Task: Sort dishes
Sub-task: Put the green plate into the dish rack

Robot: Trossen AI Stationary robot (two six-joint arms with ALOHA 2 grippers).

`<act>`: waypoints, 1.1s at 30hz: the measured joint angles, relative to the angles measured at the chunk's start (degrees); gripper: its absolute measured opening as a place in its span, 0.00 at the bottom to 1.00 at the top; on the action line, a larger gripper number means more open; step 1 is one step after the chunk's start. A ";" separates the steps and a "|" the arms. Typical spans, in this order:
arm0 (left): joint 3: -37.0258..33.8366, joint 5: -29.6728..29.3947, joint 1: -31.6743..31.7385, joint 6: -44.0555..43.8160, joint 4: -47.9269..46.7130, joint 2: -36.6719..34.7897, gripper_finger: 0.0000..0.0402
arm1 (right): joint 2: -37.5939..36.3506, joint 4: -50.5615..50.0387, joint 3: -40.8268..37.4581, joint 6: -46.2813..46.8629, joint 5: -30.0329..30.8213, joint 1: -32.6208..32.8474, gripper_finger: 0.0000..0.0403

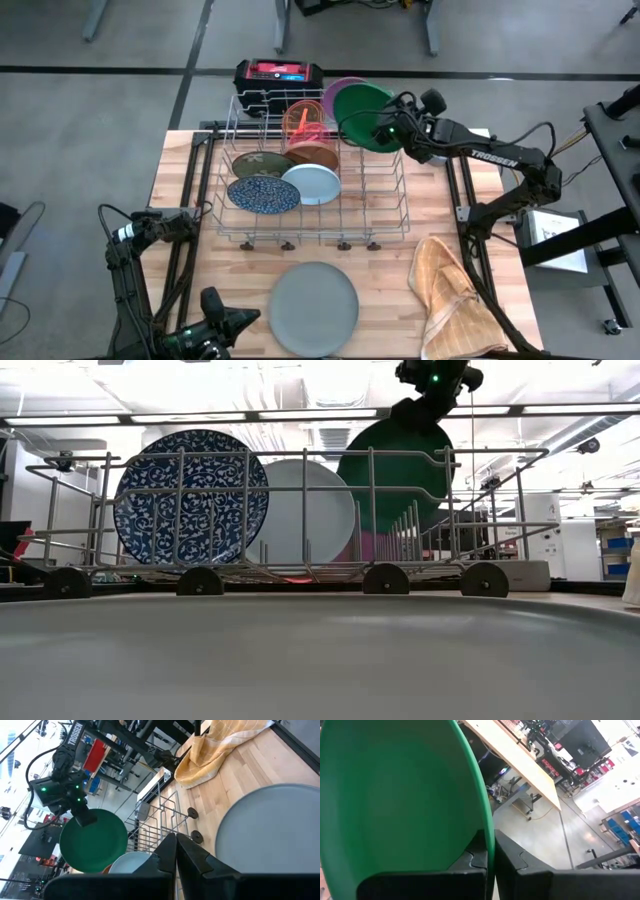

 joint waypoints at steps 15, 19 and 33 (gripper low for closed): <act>-0.04 0.04 0.00 -0.33 0.00 0.00 0.00 | -0.07 0.17 -1.43 0.33 0.41 0.00 0.00; -0.04 0.07 0.00 -1.01 0.00 0.00 0.00 | -0.07 0.21 -1.43 -0.65 0.19 0.00 0.00; -0.04 0.11 0.00 2.48 0.00 0.00 0.00 | -1.44 0.97 4.32 -2.20 5.09 3.21 0.00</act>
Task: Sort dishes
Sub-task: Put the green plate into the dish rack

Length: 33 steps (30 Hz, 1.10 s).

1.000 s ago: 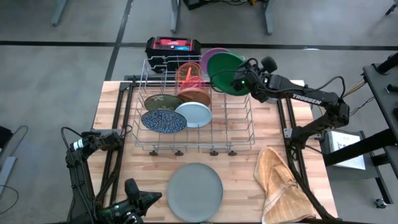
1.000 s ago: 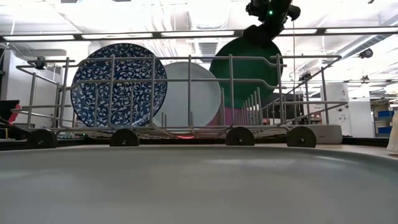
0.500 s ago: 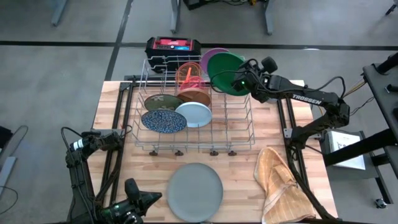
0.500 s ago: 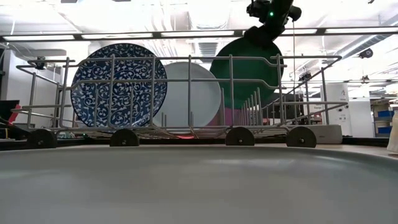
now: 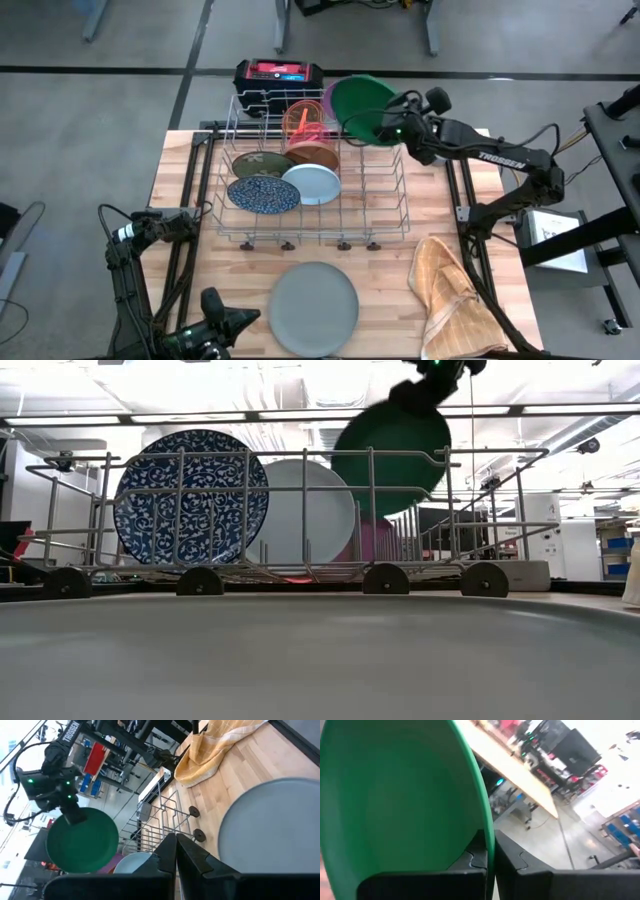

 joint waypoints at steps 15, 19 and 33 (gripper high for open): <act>-0.02 1.95 -0.04 -1.79 0.00 -0.04 0.00 | 0.04 1.92 6.30 -6.64 1.79 3.59 0.00; -0.02 1.95 -0.04 -1.79 0.01 -0.04 0.00 | 0.02 3.55 6.95 -8.39 2.01 3.81 0.00; -0.02 1.95 -0.02 -1.79 0.00 -0.04 0.00 | 0.04 3.82 6.95 -9.07 1.83 3.90 0.00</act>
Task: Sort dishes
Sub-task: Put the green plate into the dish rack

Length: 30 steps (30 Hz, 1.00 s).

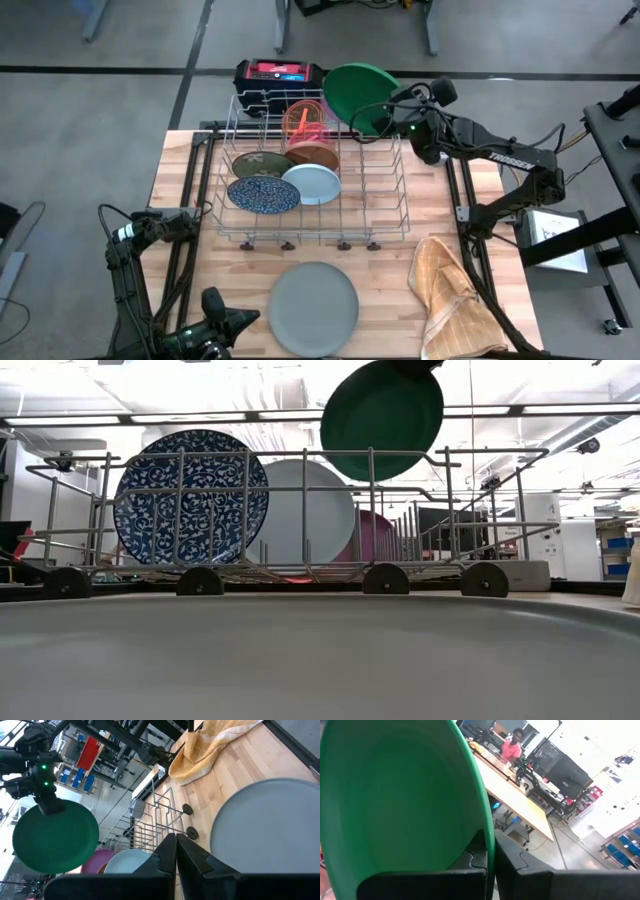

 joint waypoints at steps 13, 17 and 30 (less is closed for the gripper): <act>0.00 0.02 0.02 -1.40 0.00 0.00 0.00 | -5.00 14.28 0.13 -9.93 -11.55 10.30 0.00; 0.00 0.05 0.00 -2.71 0.00 0.00 0.00 | -6.42 12.67 -2.85 0.59 -30.21 13.70 0.00; 0.00 2.94 -0.03 -1.00 0.01 0.00 0.00 | -4.25 16.47 -13.60 7.34 -21.48 22.08 0.00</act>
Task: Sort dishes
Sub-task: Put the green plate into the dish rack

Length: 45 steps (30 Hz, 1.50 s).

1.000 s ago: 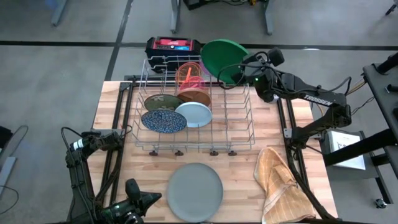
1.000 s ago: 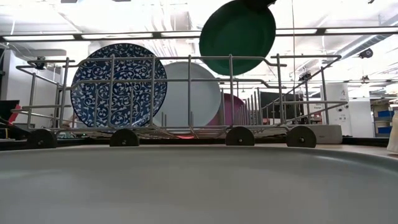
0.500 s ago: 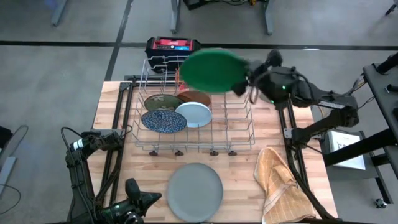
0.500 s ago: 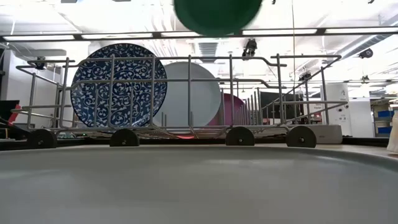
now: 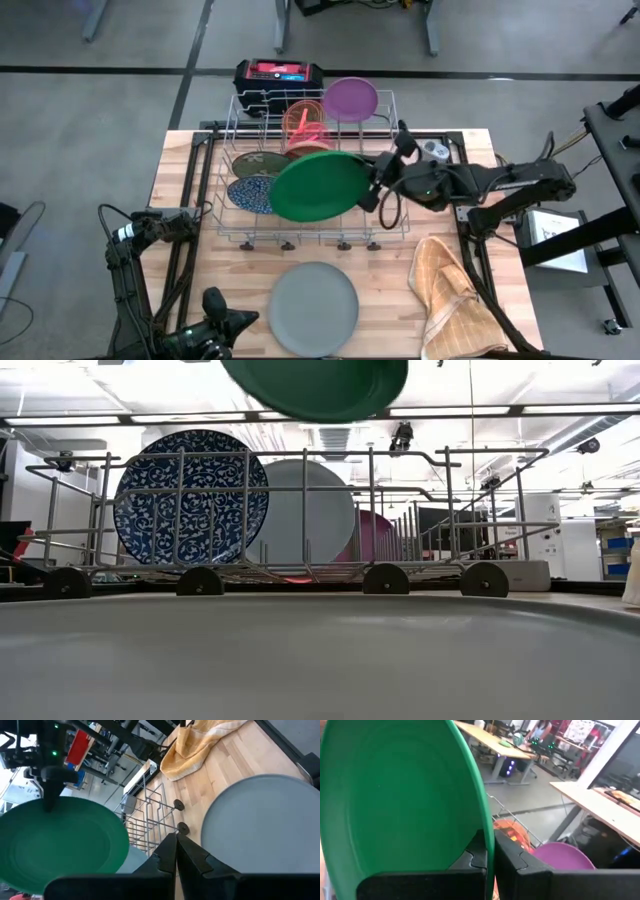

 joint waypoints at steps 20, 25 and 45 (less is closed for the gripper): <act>0.00 0.04 -0.06 -1.03 -0.01 0.00 0.00 | 0.30 -0.40 -10.02 10.85 -0.47 0.02 0.00; 0.00 0.03 -0.06 -1.19 -0.01 0.00 0.00 | 0.30 -0.40 -13.04 12.80 -0.49 0.00 0.00; 0.00 -0.10 -0.06 -1.19 -0.01 0.00 0.00 | 0.32 4.53 -21.49 12.18 -0.54 0.00 0.00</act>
